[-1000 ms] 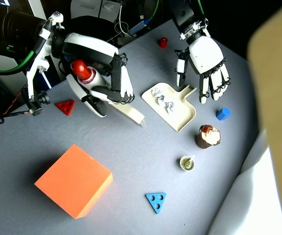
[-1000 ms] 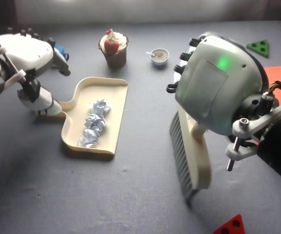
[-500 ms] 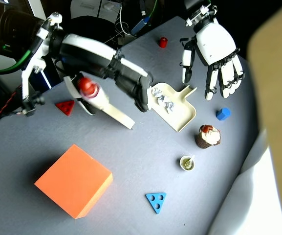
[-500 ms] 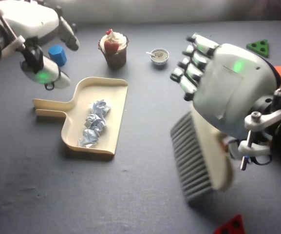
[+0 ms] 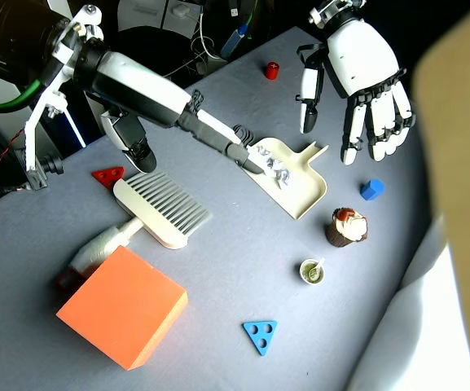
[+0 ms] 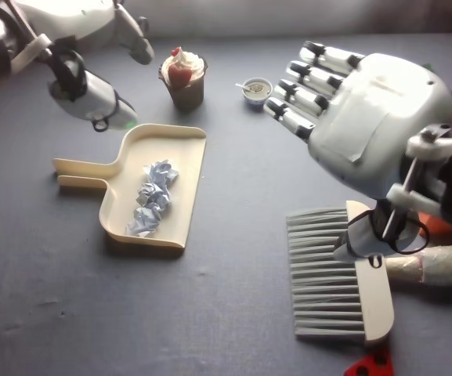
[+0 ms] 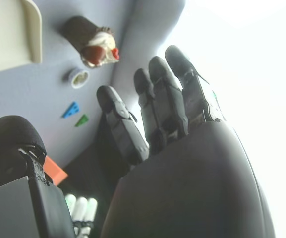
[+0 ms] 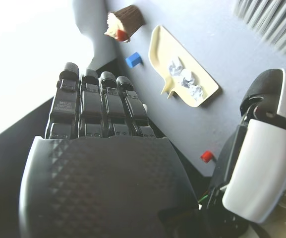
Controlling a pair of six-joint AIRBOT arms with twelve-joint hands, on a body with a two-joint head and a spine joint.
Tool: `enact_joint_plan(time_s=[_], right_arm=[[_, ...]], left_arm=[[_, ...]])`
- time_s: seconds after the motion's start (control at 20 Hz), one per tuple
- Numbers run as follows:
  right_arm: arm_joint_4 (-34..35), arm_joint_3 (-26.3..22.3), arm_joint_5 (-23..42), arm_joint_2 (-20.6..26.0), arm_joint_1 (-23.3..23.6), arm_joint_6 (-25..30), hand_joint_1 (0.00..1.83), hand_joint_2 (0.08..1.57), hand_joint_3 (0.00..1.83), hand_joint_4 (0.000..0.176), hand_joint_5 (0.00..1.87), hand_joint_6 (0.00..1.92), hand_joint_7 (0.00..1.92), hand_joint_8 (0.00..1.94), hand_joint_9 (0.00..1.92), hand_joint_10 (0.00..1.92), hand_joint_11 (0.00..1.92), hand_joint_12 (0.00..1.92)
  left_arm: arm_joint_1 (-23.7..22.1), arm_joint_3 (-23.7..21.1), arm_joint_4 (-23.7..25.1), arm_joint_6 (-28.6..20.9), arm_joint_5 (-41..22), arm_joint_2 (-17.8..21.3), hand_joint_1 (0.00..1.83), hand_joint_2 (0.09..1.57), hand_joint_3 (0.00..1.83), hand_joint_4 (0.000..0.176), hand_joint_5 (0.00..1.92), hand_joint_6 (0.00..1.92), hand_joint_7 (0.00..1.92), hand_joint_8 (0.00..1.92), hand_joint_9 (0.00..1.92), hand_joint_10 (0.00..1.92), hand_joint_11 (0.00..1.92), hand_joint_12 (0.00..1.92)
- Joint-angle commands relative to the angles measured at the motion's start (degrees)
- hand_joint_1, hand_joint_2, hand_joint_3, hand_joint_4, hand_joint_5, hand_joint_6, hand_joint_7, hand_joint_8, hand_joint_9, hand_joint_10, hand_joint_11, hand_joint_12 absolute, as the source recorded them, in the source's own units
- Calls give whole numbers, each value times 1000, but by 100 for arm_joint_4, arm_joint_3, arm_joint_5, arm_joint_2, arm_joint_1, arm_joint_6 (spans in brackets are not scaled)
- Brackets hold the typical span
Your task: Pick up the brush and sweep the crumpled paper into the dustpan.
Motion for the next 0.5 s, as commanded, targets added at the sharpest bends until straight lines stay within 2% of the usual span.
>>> enact_joint_plan(time_s=[0.0, 0.05, 0.15, 0.25, 0.3, 0.35, 0.4, 0.45], right_arm=[[-459, -50, -105, 133, 95, 215, 523, 741, 9, 0, 0, 0, 0, 0, 2, 0, 29, 8], [-488, -59, -3, 205, 95, 492, 535, 739, 6, 0, 0, 0, 0, 0, 8, 3, 38, 12], [-760, -28, 526, 435, 96, 1503, 533, 751, 10, 0, 0, 0, 0, 0, 12, 4, 48, 16], [-1377, -5, 1328, 764, 96, 2733, 525, 772, 16, 0, 0, 0, 0, 0, 2, 0, 28, 7], [-1655, -12, 1598, 873, 96, 3106, 497, 772, 13, 0, 0, 0, 0, 0, 11, 4, 40, 12], [-2326, -27, 1988, 1064, 87, 3965, 503, 771, 10, 0, 0, 0, 0, 0, 6, 2, 34, 9], [-3010, -28, 2251, 1222, 54, 4814, 492, 772, 9, 0, 0, 0, 0, 0, 2, 0, 31, 8], [-3818, -14, 2516, 1411, 12, 5812, 504, 767, 6, 0, 0, 0, 0, 0, 3, 1, 35, 9]], left_arm=[[-89, -21, 126, 49, -247, 34, 917, 969, 0, 122, 730, 9, 412, 0, 362, 5, 94, 650], [-95, -53, 121, 64, -234, 49, 910, 969, 0, 126, 726, 6, 413, 1, 361, 4, 94, 651], [-81, -130, 106, 88, -247, 116, 892, 977, 2, 130, 712, 0, 405, 0, 346, 0, 70, 644], [-48, -180, 91, 89, -276, 197, 893, 968, 0, 140, 726, 5, 424, 7, 364, 7, 90, 650], [-55, -183, 91, 97, -282, 214, 882, 979, 3, 143, 707, 1, 405, 1, 354, 2, 79, 643], [-64, -174, 84, 101, -285, 231, 889, 984, 4, 134, 700, 0, 396, 0, 342, 0, 70, 639], [-75, -157, 84, 113, -287, 244, 882, 979, 2, 141, 707, 3, 405, 4, 356, 6, 79, 641], [-86, -146, 84, 129, -265, 266, 894, 980, 2, 135, 707, 3, 390, 0, 347, 2, 68, 636]])
